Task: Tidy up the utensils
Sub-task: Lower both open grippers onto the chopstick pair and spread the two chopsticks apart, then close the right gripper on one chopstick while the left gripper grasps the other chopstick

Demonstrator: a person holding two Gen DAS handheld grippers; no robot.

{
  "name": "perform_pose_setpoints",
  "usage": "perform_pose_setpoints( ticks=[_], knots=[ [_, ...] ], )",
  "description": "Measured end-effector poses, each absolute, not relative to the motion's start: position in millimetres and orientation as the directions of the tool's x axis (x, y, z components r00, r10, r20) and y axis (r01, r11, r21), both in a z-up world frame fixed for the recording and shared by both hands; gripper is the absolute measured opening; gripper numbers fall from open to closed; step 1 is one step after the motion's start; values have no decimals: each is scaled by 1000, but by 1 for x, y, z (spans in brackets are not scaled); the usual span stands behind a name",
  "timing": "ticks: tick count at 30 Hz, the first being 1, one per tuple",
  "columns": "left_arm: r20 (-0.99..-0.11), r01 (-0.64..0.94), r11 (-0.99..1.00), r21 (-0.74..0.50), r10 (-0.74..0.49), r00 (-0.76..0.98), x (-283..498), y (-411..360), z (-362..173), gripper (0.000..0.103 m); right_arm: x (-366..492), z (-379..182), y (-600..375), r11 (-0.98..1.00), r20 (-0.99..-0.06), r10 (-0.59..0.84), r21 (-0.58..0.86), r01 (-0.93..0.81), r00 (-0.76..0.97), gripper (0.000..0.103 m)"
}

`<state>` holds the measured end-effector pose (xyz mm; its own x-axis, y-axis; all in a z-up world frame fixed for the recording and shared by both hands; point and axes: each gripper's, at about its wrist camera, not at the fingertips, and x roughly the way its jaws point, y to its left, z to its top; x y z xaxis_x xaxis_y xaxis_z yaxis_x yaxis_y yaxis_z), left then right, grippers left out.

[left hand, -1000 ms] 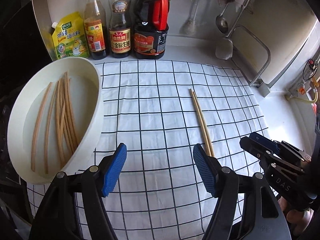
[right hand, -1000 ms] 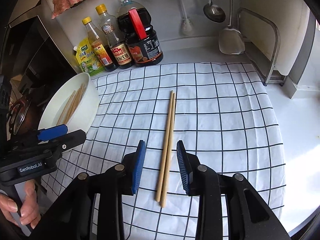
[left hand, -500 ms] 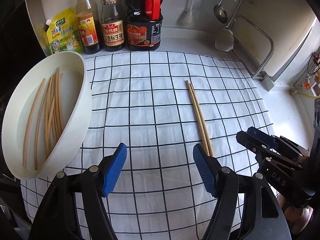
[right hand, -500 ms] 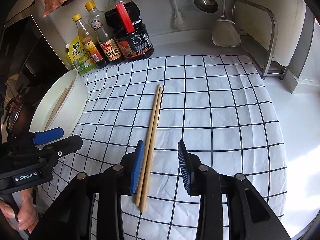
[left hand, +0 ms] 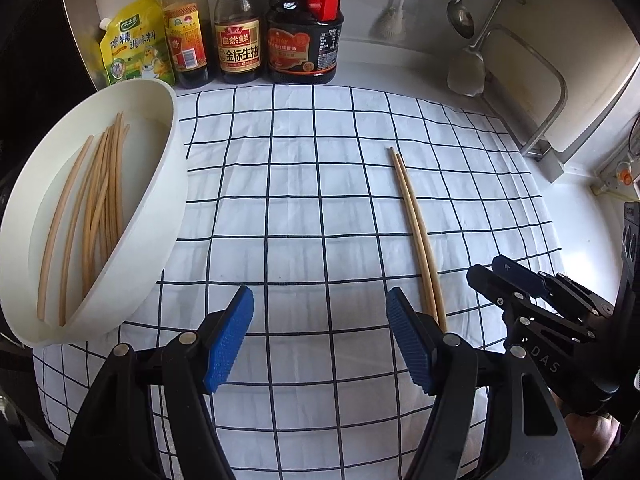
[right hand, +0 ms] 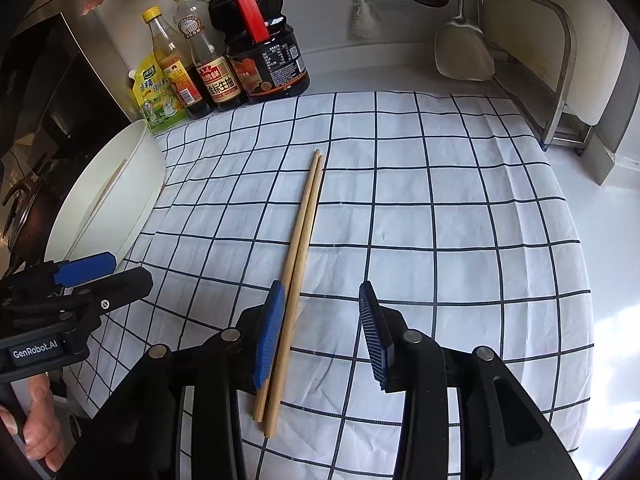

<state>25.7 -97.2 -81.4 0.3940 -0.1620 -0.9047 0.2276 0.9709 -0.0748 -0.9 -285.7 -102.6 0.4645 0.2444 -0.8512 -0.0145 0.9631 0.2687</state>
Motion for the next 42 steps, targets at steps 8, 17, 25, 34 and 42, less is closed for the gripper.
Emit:
perform_pose_setpoints(
  ticks=[8, 17, 25, 34, 42],
  knots=[
    [-912, 220, 972, -81, -161, 378, 28, -98, -89, 68, -1, -116, -280, 961, -867, 248, 276, 1, 433, 37],
    [-914, 211, 973, -88, -164, 372, 31, -93, -93, 68, 0, -122, -270, 970, -879, 222, 242, -6, 422, 37],
    [-914, 199, 975, -94, -164, 371, 32, -89, -95, 68, -3, -126, -262, 985, -885, 166, 167, -36, 435, 37],
    [-915, 198, 976, -95, -164, 370, 32, -89, -97, 68, -4, -129, -243, 993, -891, 99, 63, -95, 443, 37],
    [-915, 207, 974, -93, -166, 367, 32, -95, -100, 68, -4, -130, -239, 990, -881, 81, 17, -138, 467, 12]
  ],
)
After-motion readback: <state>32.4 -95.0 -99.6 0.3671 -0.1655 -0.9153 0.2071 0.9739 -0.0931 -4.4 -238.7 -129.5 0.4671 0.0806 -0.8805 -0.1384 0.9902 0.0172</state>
